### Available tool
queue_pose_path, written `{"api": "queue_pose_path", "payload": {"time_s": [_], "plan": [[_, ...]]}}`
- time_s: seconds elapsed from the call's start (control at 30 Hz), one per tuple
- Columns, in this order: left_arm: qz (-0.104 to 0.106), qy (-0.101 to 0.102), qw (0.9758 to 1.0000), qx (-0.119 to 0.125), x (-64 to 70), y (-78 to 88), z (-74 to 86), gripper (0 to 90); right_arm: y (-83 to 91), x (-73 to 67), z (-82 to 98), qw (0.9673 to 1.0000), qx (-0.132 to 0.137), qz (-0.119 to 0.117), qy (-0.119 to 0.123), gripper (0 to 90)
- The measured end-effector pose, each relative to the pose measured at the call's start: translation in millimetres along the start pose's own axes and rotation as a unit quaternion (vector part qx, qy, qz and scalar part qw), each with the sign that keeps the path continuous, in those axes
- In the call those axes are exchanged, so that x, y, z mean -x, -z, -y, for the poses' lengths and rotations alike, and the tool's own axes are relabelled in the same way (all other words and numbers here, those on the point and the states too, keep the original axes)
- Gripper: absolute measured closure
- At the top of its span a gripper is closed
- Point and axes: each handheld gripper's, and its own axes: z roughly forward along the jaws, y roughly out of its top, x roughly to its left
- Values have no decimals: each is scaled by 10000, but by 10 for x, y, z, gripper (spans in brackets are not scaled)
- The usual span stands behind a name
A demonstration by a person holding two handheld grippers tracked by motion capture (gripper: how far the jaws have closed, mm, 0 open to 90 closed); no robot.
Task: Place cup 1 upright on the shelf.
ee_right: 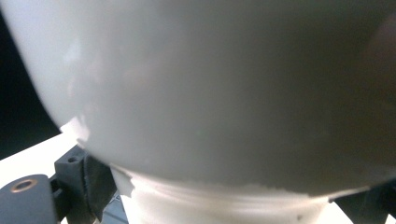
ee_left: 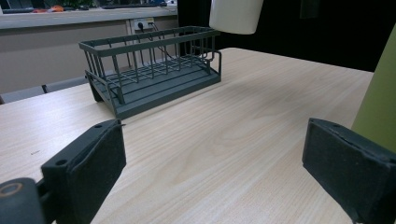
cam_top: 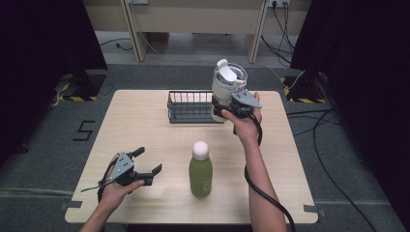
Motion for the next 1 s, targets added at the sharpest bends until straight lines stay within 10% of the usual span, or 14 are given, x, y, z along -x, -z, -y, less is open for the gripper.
{"api": "queue_pose_path", "payload": {"time_s": [1.0], "plan": [[-5, 12, 10000, 6, -8, -3, 2, 54, -203, -62, -153, 10000, 30, -80, -45, 97]]}}
